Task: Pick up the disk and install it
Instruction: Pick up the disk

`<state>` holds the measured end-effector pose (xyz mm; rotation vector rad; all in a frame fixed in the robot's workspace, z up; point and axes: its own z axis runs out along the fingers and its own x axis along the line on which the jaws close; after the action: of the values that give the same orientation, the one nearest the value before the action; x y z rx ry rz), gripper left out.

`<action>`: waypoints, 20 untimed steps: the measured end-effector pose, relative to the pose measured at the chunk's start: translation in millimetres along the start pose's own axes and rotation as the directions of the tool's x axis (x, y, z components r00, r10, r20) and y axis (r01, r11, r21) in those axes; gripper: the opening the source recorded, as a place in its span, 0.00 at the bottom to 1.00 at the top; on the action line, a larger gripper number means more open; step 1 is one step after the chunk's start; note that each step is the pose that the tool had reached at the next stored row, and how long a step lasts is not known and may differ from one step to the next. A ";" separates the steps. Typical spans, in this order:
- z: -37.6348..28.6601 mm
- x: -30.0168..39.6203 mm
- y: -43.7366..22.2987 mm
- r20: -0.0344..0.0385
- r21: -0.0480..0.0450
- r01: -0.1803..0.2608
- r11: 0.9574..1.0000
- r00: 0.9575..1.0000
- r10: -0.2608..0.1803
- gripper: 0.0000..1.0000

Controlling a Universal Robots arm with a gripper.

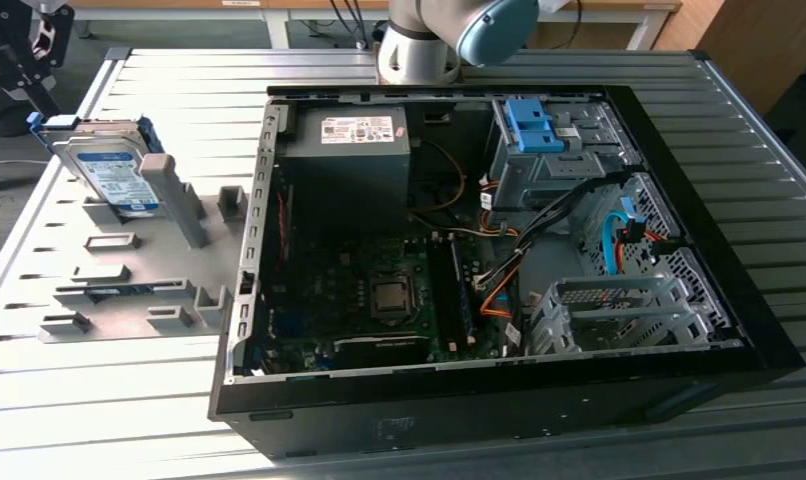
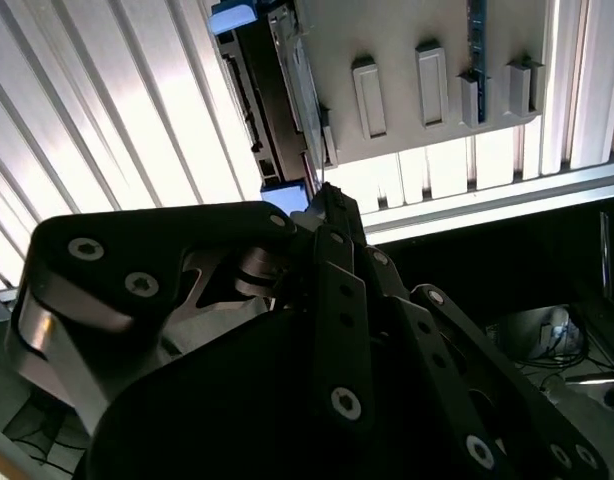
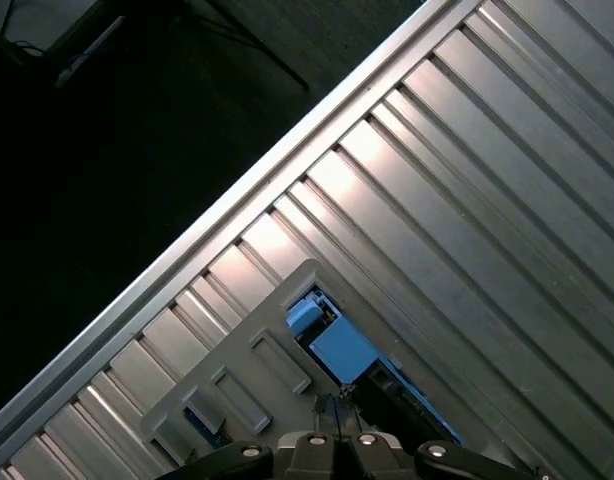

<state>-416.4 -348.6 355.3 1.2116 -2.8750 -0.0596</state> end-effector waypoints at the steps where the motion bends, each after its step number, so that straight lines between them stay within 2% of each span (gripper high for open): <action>1: 0.0 0.0 0.0 -0.001 0.000 0.013 1.000 1.000 -0.013 0.11; 7: 0.3 0.0 0.0 -0.003 0.000 0.078 0.997 0.997 -0.078 0.11; 11: 0.5 0.0 0.0 -0.006 0.000 0.145 0.989 0.989 -0.145 0.11; 17: 0.7 0.0 0.1 -0.009 -0.002 0.242 0.970 0.970 -0.242 0.11; 20: 0.9 0.0 0.0 -0.008 -0.003 0.287 0.958 0.958 -0.287 0.11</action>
<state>-416.4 -348.6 354.3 1.6142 -2.6664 -0.0613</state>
